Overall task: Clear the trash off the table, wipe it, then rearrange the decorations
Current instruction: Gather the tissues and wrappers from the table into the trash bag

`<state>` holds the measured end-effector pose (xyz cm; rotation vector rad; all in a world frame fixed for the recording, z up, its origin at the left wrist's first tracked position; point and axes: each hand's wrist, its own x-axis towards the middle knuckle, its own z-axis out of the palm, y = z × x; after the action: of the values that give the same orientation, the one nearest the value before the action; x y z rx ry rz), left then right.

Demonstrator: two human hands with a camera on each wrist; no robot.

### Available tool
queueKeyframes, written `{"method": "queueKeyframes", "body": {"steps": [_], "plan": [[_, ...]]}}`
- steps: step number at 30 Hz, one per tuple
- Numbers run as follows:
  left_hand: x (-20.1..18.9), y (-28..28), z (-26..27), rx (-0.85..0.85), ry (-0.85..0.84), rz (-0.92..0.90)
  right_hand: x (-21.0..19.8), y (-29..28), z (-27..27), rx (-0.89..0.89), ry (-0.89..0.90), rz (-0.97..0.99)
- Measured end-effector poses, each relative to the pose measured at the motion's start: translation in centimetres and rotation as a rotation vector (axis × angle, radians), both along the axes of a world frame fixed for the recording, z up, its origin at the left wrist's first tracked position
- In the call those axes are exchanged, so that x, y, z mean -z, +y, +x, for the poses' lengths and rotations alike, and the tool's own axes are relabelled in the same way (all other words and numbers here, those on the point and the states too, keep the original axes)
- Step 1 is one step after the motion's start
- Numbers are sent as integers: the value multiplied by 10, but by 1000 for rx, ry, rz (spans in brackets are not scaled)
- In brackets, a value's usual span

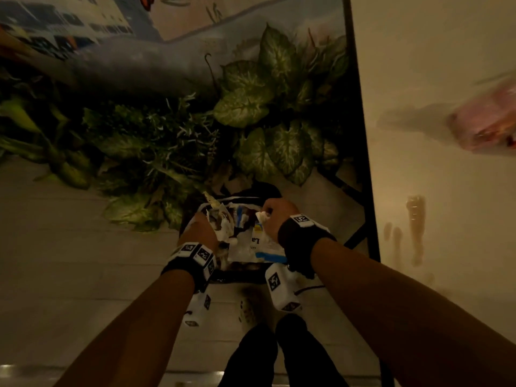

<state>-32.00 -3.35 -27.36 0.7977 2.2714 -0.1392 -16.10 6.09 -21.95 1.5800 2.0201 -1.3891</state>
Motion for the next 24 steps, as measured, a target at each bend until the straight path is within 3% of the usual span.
{"method": "queueKeyframes", "body": {"steps": [4,9,15,21,24], "plan": [[32,-4,3,52,31,-31,38,3,-12,19,-35,-67],[61,0,2,-42,29,38,72,3,-29,1,-98,-64],[90,-6,17,68,-7,-33,107,-4,-37,0,-147,-68],[110,-11,21,93,-91,-61,135,-8,-39,-81,-199,-58],[113,-11,21,113,-132,-96,152,-8,-37,-40,-192,-99]]}}
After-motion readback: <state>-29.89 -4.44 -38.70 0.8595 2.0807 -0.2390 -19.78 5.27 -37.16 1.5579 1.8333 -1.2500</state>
